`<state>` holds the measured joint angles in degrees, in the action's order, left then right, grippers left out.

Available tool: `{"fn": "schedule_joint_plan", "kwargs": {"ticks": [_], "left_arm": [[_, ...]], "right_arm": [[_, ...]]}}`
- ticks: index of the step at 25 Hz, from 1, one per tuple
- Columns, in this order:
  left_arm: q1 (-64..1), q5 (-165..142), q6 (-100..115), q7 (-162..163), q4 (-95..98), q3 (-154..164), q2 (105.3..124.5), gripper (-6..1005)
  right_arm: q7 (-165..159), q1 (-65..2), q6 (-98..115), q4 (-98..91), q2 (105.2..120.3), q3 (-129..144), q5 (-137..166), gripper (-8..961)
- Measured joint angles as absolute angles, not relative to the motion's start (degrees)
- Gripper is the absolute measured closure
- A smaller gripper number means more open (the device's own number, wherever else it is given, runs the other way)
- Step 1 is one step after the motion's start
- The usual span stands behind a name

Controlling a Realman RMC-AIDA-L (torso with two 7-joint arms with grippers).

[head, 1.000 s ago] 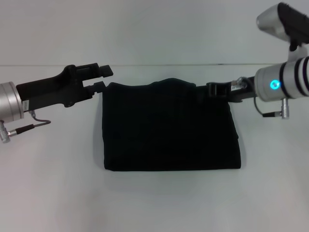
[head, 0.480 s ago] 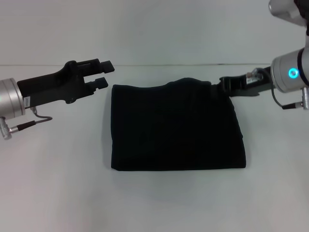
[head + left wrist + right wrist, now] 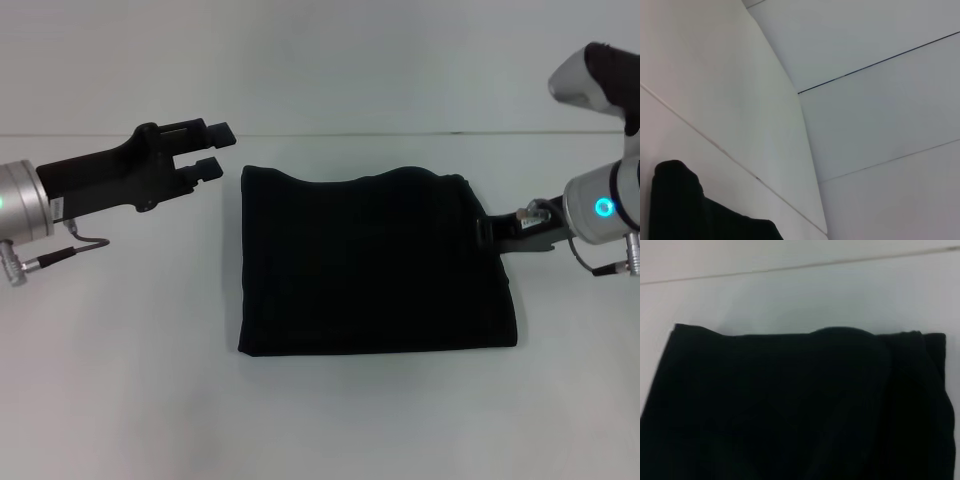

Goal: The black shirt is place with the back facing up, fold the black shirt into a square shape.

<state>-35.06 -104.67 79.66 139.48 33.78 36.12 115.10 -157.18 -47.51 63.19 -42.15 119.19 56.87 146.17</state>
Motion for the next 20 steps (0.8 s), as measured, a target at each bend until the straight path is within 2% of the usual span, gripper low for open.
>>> {"fn": "schedule_joint_plan", "kwargs": {"ticks": [6, 15, 20], "left_arm": [[-35.1, -104.7, 79.5, 139.5, 33.7, 36.1, 115.13, 419], [-35.2, -104.6, 79.4, 139.5, 33.7, 36.1, 115.14, 420], [-35.1, -104.6, 78.9, 139.5, 33.7, 36.1, 115.27, 420]], "right_arm": [[-157.3, -47.7, 61.6, -43.1, 118.83, 56.3, 145.2, 911], [-161.9, -45.9, 74.0, -57.7, 117.95, 56.2, 148.0, 879], [-161.6, -45.8, 70.4, -52.5, 118.45, 56.5, 151.2, 862]]}}
